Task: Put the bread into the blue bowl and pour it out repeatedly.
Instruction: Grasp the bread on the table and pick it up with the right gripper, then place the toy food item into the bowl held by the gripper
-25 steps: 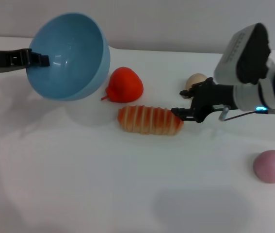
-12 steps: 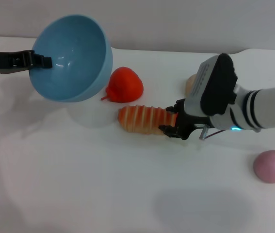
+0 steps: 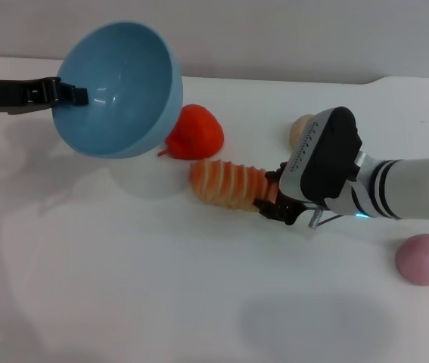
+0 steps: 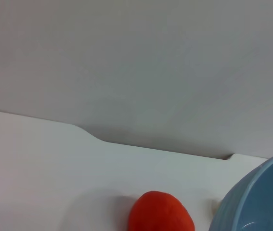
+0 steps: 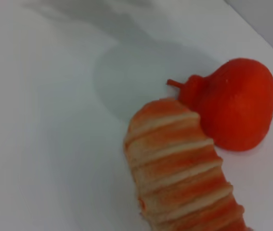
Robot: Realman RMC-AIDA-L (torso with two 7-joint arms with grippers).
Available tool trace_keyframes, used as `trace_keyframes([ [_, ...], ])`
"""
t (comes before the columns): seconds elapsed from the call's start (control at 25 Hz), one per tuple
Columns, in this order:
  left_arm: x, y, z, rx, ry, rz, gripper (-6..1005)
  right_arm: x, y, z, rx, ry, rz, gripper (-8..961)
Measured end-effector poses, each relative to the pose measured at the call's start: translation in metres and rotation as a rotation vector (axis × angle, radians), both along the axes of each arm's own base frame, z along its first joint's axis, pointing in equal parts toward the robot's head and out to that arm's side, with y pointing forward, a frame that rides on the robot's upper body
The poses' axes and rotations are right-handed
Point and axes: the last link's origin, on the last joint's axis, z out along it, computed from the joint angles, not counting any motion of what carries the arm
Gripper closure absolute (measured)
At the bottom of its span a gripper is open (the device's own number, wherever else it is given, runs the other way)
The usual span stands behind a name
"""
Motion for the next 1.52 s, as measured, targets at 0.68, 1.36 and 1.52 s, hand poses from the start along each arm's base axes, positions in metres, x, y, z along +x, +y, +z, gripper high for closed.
trace_keyframes([
  [0.68,-0.009,-0.002,-0.011,-0.020,-0.008,0.029,988,0.003,0.002,0.024,0.051,0.213,-0.170,600],
  [1.36,-0.008,0.002,-0.035,-0.114,0.082,0.028,987,0.027,-0.035,0.141,0.126,0.853,-0.162,751],
  [1.52,-0.003,0.004,-0.041,-0.138,0.096,0.011,987,0.027,-0.042,0.149,0.124,0.881,-0.103,789],
])
